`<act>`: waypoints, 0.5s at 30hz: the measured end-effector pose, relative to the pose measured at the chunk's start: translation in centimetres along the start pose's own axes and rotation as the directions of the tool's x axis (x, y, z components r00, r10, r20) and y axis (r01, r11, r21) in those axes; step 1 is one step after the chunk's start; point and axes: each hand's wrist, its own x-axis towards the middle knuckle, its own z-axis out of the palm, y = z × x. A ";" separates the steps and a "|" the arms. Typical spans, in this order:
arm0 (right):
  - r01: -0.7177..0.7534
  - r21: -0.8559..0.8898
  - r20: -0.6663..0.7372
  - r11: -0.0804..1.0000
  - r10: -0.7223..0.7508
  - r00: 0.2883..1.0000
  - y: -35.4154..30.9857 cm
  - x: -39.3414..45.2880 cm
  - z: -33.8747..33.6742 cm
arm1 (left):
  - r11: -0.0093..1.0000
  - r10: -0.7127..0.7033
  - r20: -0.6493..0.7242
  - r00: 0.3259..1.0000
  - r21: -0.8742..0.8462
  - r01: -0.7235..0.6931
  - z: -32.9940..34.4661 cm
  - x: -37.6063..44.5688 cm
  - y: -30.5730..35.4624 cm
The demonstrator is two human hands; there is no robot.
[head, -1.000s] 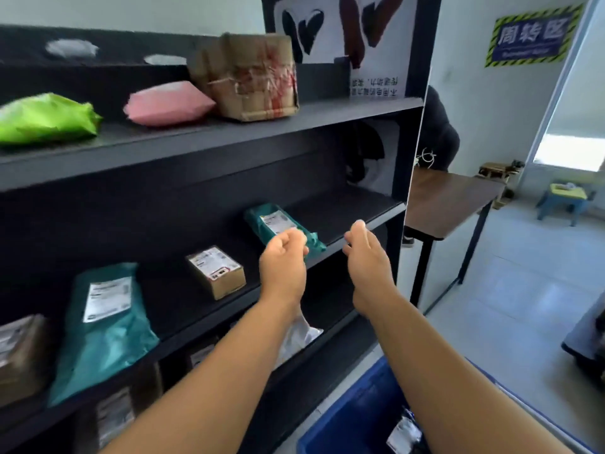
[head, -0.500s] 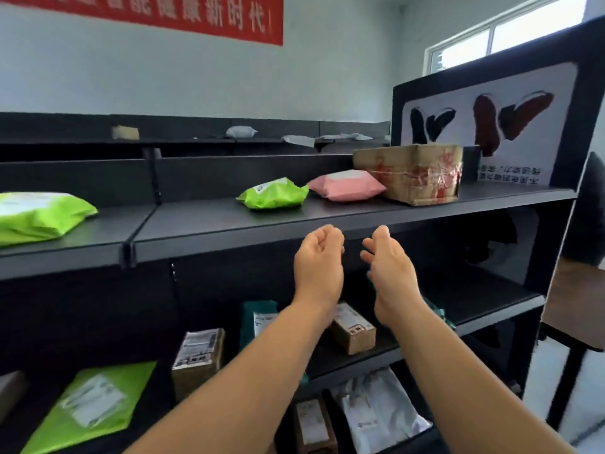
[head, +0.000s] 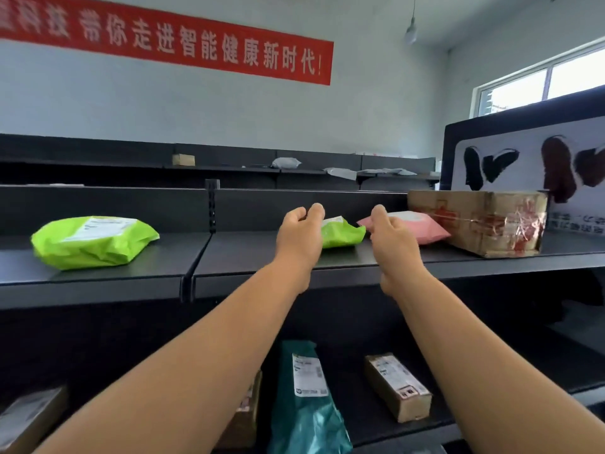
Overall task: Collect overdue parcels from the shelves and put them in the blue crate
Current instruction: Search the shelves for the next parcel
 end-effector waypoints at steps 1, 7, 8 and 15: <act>0.004 -0.013 0.016 1.000 -0.004 1.000 -0.1 1.2 0.0 | 1.000 -0.025 0.003 1.000 0.017 0.025 0.1 0.9 0.0; -0.036 -0.121 0.073 0.992 0.045 0.996 0.9 8.8 0.4 | 0.984 -0.135 -0.067 0.989 0.108 0.141 0.9 6.3 -0.3; -0.040 -0.158 0.084 0.987 0.054 0.995 1.3 10.2 0.7 | 0.980 -0.147 -0.082 0.986 0.122 0.156 1.1 7.2 -0.6; -0.078 -0.369 0.210 0.926 0.165 0.964 3.6 16.7 2.2 | 0.931 -0.218 -0.131 0.967 0.268 0.246 3.5 11.2 -2.1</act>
